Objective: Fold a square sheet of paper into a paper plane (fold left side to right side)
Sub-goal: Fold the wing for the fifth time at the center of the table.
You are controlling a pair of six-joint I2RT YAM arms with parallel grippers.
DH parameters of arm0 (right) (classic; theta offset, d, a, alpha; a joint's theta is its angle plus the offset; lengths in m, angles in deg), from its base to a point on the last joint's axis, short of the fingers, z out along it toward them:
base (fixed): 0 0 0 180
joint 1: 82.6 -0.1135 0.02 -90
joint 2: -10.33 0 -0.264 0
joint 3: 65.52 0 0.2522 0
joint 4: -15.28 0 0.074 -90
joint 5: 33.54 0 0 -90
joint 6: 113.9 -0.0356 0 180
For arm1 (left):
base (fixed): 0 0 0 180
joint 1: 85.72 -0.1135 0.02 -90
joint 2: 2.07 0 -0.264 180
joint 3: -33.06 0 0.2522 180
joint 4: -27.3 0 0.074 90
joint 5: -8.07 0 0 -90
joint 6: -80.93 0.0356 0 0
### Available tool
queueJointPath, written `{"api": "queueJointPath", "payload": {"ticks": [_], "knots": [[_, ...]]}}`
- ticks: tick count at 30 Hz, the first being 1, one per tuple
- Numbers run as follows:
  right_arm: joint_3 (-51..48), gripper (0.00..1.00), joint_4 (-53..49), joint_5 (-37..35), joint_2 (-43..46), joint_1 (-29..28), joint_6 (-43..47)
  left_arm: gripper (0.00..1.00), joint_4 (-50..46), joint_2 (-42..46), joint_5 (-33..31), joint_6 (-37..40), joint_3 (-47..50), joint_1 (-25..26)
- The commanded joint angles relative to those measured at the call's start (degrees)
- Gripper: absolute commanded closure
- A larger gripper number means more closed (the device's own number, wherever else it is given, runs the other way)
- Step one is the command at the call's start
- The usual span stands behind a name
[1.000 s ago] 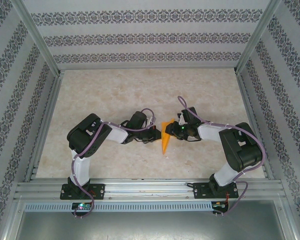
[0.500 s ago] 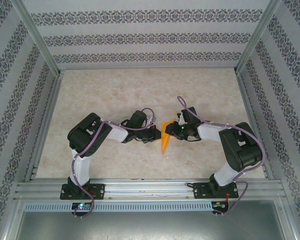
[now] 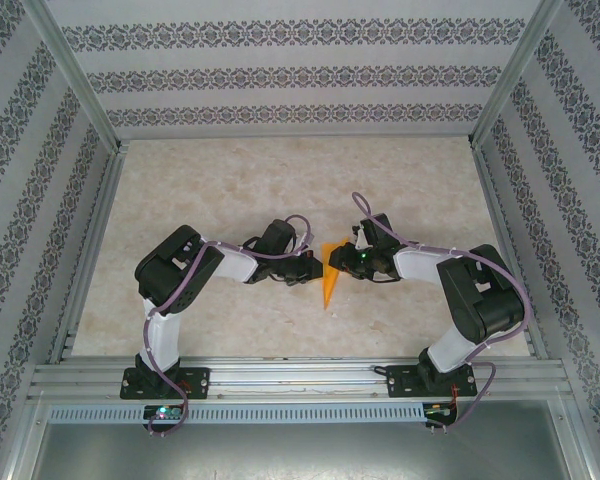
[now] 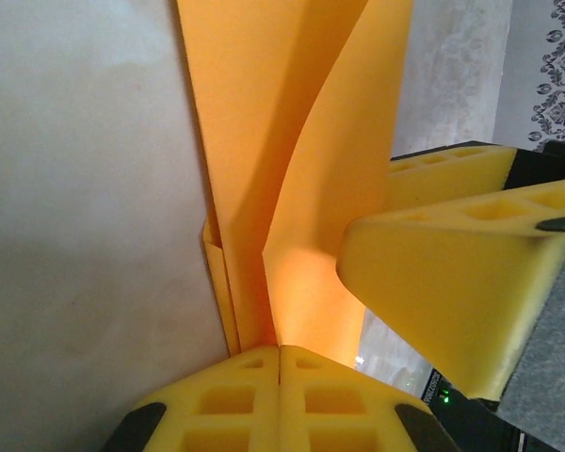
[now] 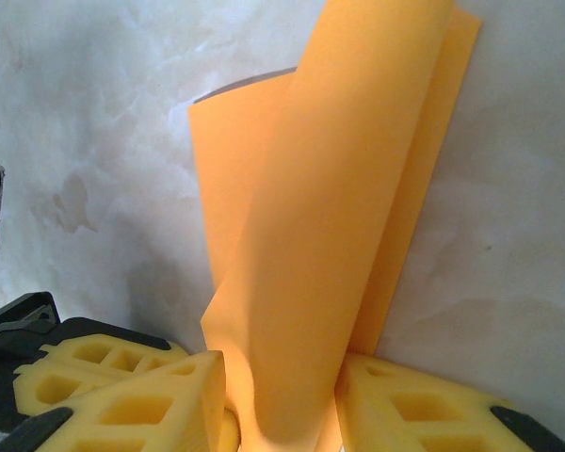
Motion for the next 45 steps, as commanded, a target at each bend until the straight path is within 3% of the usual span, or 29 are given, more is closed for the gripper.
{"api": "queueJointPath", "payload": {"ticks": [1, 18, 36, 38, 45], "knots": [[-0.4, 0.62, -1.2, -2.3, 0.2, -1.0, 0.8, 1.0, -6.8, -2.3, -7.5, 3.5, 0.0, 0.3], [-0.3, 0.61, -2.3, -2.5, 2.8, -0.7, 1.3, 1.0, -12.9, -0.5, -13.1, 5.0, -0.1, 0.2], [-0.9, 0.61, -6.3, -2.7, 7.6, 1.9, 3.1, 1.0, -14.9, -1.2, -13.4, 6.0, -1.6, 0.1], [-1.0, 0.62, -6.5, -1.7, 8.9, 2.8, 3.6, 1.0, -15.3, -1.3, -13.5, 6.2, -1.9, 0.1], [2.0, 0.86, -6.4, 1.4, 7.2, 3.0, 4.8, 1.0, -15.2, -1.2, -14.1, 5.9, -1.6, -0.2]]}}
